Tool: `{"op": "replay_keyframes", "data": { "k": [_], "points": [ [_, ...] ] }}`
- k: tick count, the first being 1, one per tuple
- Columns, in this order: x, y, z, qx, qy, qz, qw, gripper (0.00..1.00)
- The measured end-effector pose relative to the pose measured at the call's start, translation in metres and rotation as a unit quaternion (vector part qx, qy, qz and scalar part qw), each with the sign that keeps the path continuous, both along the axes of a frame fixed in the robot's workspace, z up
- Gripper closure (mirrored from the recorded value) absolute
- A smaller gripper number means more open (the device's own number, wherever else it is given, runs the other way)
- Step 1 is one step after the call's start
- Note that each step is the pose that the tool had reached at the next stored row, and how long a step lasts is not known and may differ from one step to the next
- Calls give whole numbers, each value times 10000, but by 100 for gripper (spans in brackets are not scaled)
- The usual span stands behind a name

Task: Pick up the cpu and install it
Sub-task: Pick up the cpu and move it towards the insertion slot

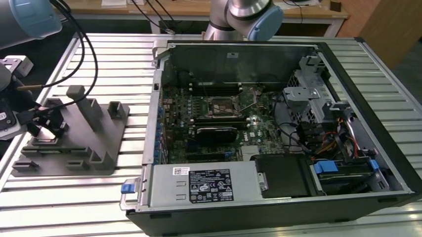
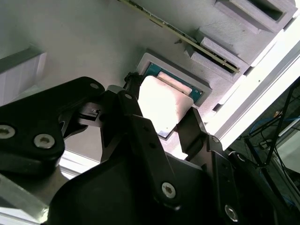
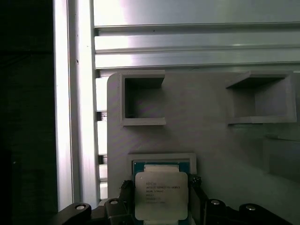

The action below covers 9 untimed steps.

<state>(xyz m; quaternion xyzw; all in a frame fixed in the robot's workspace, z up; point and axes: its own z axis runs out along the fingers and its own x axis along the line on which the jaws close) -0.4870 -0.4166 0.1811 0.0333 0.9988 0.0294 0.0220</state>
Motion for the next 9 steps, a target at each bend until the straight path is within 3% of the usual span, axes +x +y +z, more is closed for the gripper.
{"op": "replay_keyframes", "data": {
  "k": [9],
  "points": [
    [0,0,-1,0,1,0,10000,46]
  ]
}}
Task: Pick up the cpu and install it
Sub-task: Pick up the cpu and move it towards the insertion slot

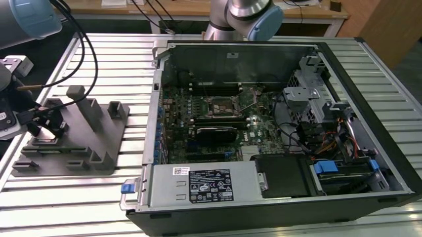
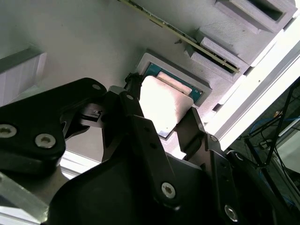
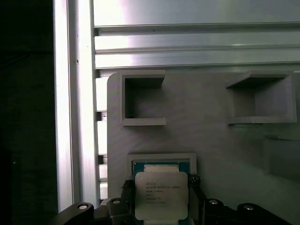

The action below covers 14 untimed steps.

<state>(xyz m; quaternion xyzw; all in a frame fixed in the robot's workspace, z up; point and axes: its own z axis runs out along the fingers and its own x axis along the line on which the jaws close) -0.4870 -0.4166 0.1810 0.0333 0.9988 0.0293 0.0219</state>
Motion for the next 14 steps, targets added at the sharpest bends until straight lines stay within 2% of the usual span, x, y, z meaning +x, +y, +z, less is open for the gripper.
{"op": "replay_keyframes", "data": {
  "k": [6,14],
  "points": [
    [1,0,5,1,-2,0,10000,46],
    [0,0,130,0,0,0,10000,46]
  ]
}}
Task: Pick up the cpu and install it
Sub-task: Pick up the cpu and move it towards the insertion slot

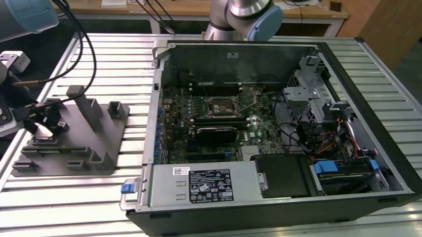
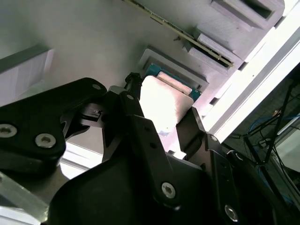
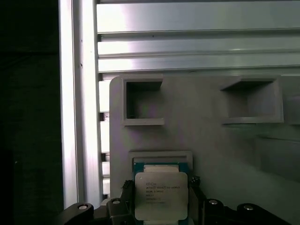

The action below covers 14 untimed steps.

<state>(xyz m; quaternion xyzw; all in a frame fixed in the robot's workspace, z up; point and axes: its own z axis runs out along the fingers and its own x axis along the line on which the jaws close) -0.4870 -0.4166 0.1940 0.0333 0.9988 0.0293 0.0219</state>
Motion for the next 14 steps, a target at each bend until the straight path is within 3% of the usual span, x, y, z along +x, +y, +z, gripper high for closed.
{"op": "replay_keyframes", "data": {
  "k": [14],
  "points": [
    [1,1,271,0,0,0,10000,46]
  ]
}}
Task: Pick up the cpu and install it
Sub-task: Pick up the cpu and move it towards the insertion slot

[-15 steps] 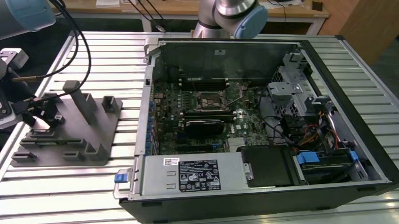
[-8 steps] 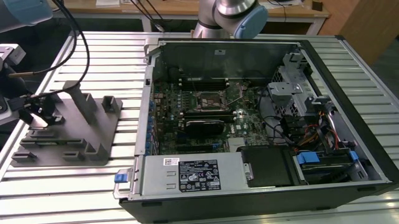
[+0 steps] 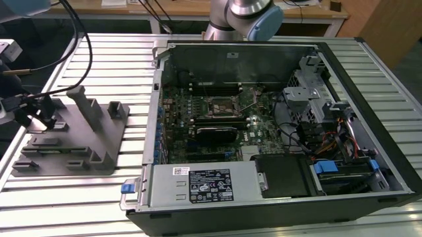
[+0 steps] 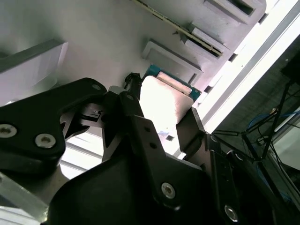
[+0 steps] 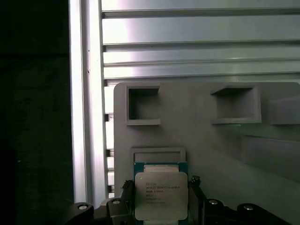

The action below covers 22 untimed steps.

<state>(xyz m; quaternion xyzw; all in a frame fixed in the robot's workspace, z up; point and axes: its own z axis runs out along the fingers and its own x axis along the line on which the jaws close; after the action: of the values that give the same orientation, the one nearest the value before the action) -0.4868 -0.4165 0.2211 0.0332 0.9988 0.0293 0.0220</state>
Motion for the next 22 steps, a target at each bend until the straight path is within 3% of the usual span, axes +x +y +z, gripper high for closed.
{"op": "replay_keyframes", "data": {
  "k": [22],
  "points": [
    [0,12,389,0,0,0,10000,46]
  ]
}}
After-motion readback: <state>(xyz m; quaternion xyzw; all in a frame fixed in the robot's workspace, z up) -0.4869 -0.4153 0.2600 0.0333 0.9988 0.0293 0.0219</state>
